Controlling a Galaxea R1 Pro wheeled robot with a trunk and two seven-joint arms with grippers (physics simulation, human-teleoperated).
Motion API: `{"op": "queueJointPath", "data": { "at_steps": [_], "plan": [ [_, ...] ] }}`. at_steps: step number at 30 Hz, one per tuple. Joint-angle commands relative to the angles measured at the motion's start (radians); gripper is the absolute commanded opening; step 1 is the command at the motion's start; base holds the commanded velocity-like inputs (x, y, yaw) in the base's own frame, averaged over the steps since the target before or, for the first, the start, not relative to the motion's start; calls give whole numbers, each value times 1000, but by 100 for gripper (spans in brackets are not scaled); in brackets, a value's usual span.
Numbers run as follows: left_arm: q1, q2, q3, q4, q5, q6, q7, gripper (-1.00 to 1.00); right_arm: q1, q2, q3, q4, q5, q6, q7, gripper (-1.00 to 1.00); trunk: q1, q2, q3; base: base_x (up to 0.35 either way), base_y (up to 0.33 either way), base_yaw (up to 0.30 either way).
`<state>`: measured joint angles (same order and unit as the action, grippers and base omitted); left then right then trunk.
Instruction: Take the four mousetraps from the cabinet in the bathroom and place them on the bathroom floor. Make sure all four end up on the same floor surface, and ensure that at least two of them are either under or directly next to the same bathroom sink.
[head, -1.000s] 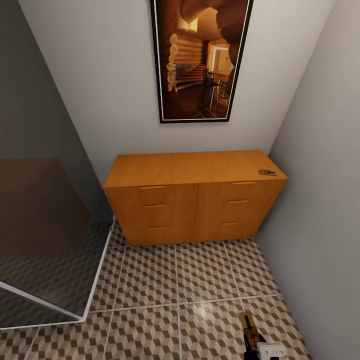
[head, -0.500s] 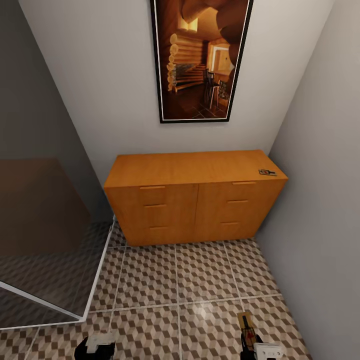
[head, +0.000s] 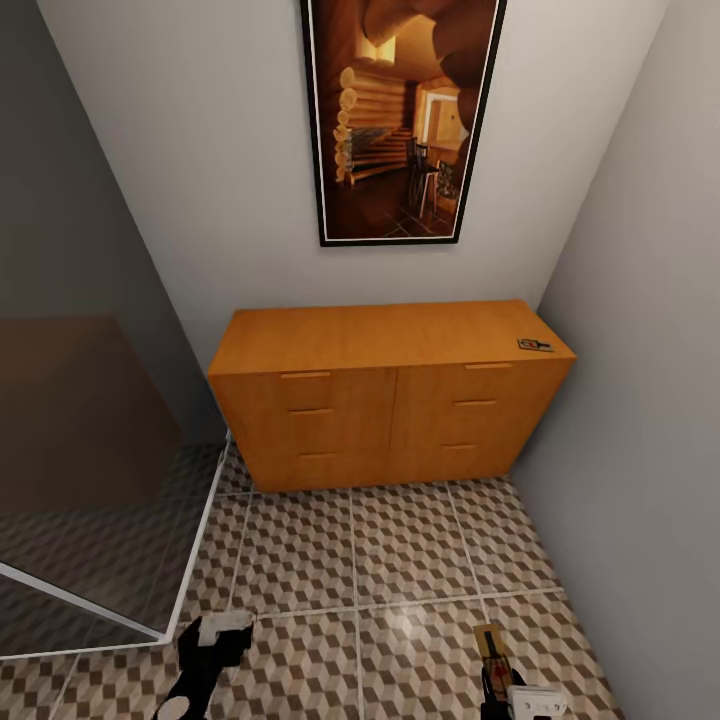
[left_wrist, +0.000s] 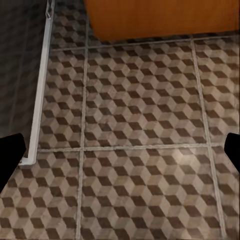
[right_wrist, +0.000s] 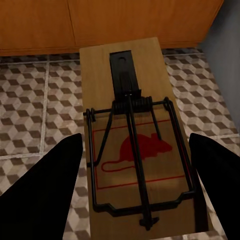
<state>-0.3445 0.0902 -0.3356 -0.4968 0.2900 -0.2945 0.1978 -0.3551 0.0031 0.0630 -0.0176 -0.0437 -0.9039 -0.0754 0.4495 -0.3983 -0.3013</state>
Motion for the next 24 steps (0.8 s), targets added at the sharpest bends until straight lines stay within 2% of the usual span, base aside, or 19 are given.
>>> {"op": "queueJointPath", "data": {
  "at_steps": [1,2,3,5,7,11,13,16,18,24],
  "plan": [
    [-1,5,-7,-55,6,51,8,100,-1,0,8,1,-4,-3,-6,-100,0,-2,-2,0,0,0],
    [-1,8,-6,-86,6,81,8,100,-1,0,8,1,-4,-3,-6,-100,0,-2,-2,0,0,0],
    [-1,14,-5,-153,6,141,8,100,-1,0,8,1,-4,-3,-6,-100,0,-2,-2,0,0,0],
    [-1,20,-4,-224,6,201,9,100,-1,0,8,1,-4,-3,-6,-100,0,-2,-2,0,0,0],
    [-1,29,-4,-365,6,308,9,100,-1,-1,8,1,-4,-3,-7,-100,0,-2,-2,0,0,0],
    [-1,34,-1,-568,6,451,9,100,-1,-1,8,1,-4,-2,-8,-100,0,-2,-2,0,0,0],
    [-1,34,6,-631,6,500,9,100,-1,-1,8,1,-4,-2,-8,-100,0,-2,-2,0,0,0],
    [-1,32,32,-776,3,620,9,100,-1,-2,8,1,-4,-2,-9,-100,0,-2,-2,0,0,0],
    [-1,31,42,-853,1,683,9,100,-1,-3,7,1,-4,-2,-9,-100,0,-2,-2,0,0,0],
    [-1,27,54,-1004,-1,802,9,100,-1,-5,6,1,-4,-1,-9,-100,0,-2,-2,0,0,0]
  ]
}}
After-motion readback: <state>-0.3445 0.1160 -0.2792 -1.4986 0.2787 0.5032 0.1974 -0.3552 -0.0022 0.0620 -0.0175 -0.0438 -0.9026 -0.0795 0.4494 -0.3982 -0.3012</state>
